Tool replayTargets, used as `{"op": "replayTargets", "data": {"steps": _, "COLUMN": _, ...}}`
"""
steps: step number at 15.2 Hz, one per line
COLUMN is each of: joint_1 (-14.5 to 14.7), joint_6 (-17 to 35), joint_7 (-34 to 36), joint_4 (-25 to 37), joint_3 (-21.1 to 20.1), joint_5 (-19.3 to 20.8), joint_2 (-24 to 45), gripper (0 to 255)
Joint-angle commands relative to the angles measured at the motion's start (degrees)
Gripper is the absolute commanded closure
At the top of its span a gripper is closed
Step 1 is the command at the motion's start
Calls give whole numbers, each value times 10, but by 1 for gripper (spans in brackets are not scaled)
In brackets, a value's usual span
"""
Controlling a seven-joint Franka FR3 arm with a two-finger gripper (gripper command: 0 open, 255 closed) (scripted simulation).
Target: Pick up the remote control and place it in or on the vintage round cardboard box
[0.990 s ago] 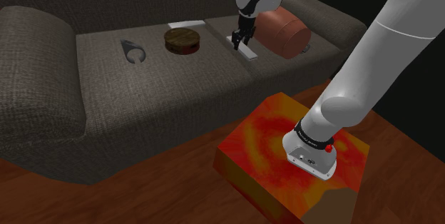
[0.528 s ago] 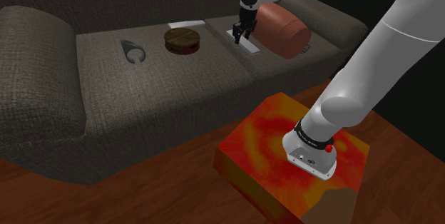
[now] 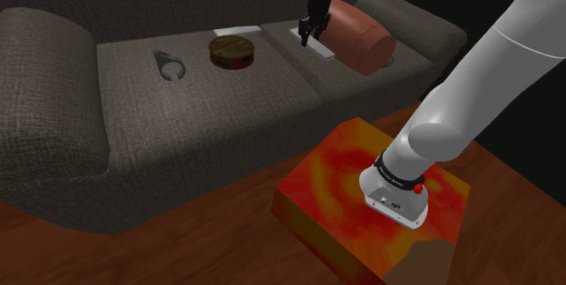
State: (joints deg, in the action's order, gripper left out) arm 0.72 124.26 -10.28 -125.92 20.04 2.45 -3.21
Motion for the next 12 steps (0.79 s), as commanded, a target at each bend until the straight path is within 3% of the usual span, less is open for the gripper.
{"op": "replayTargets", "data": {"steps": 1, "joint_1": 0, "joint_6": -17, "joint_7": 2, "joint_4": 10, "joint_3": -1, "joint_5": 3, "joint_2": -7, "gripper": 255}}
{"op": "replayTargets", "data": {"steps": 8, "joint_1": 1, "joint_6": -70, "joint_7": 6, "joint_4": 44, "joint_3": -3, "joint_5": 8, "joint_2": -27, "gripper": 255}}
{"op": "replayTargets", "data": {"steps": 12, "joint_1": 24, "joint_6": -78, "joint_7": 44, "joint_4": 92, "joint_3": -27, "joint_5": -7, "joint_2": 16, "gripper": 255}}
